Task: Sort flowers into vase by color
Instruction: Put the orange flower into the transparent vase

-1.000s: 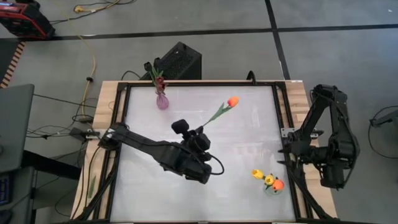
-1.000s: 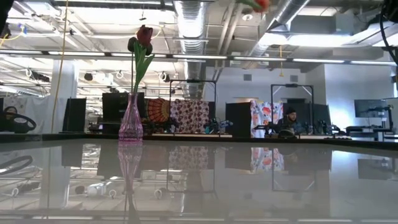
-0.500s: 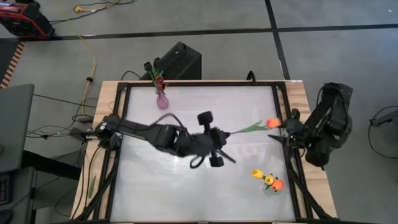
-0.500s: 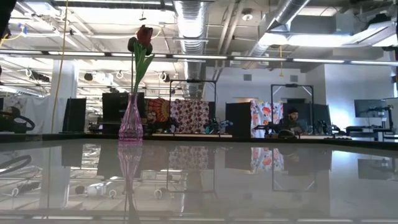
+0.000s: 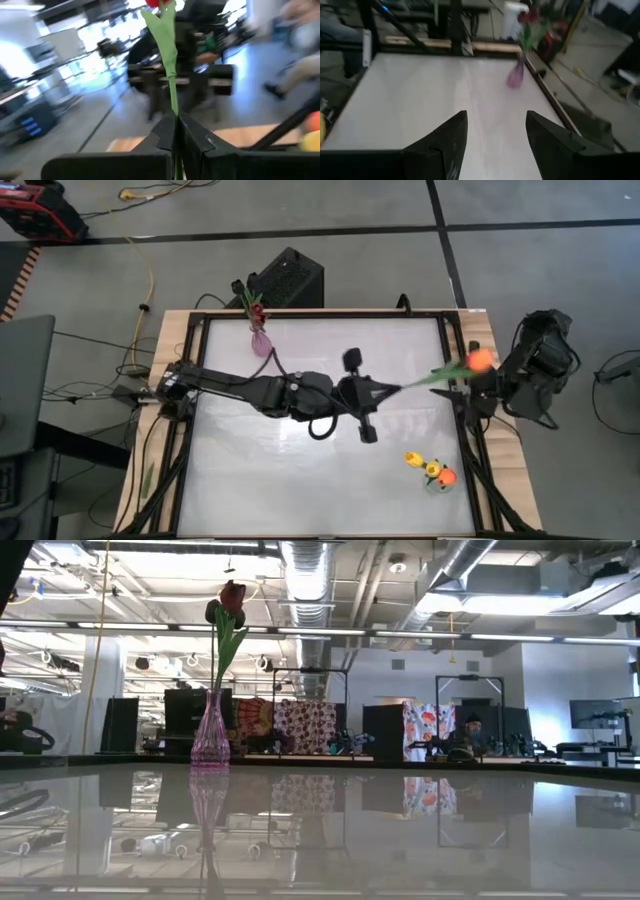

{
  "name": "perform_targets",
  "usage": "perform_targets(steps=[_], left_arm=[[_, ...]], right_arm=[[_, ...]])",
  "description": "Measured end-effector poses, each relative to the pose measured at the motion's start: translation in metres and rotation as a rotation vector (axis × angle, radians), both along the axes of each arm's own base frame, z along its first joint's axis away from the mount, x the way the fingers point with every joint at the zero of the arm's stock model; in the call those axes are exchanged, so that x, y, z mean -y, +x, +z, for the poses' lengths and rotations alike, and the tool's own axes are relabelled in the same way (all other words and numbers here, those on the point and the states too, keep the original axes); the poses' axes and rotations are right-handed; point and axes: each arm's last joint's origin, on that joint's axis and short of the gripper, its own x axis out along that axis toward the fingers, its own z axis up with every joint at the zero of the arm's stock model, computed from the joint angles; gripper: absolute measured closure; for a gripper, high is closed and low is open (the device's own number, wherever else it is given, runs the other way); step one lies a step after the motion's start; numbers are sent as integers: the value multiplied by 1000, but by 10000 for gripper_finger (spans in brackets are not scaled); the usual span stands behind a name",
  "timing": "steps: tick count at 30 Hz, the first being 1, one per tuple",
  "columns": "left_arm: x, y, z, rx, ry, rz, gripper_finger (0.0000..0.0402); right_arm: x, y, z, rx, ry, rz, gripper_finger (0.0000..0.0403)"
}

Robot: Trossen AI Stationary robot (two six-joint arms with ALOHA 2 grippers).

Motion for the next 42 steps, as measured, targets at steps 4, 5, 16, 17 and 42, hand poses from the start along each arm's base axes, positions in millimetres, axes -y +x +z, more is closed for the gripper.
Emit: perform_targets(steps=[4, 5, 16, 17, 42], left_arm=[[-4, 8, -12, 86, -35, -125, 401], [-6, 9, -14, 109, -47, -135, 401], [-14, 14, -14, 226, -83, -266, 401], [-14, 14, -14, 228, -82, -280, 401], [-14, 15, -20, 169, -75, -245, 401]], right_arm=[[-3, 2, 12, 68, -30, 70, 177], [-5, 3, 16, 84, -36, 98, 177], [-21, 23, 38, 214, -142, 214, 177], [-21, 26, 38, 214, -146, 206, 177], [-22, 48, 46, 288, -97, 280, 284]])
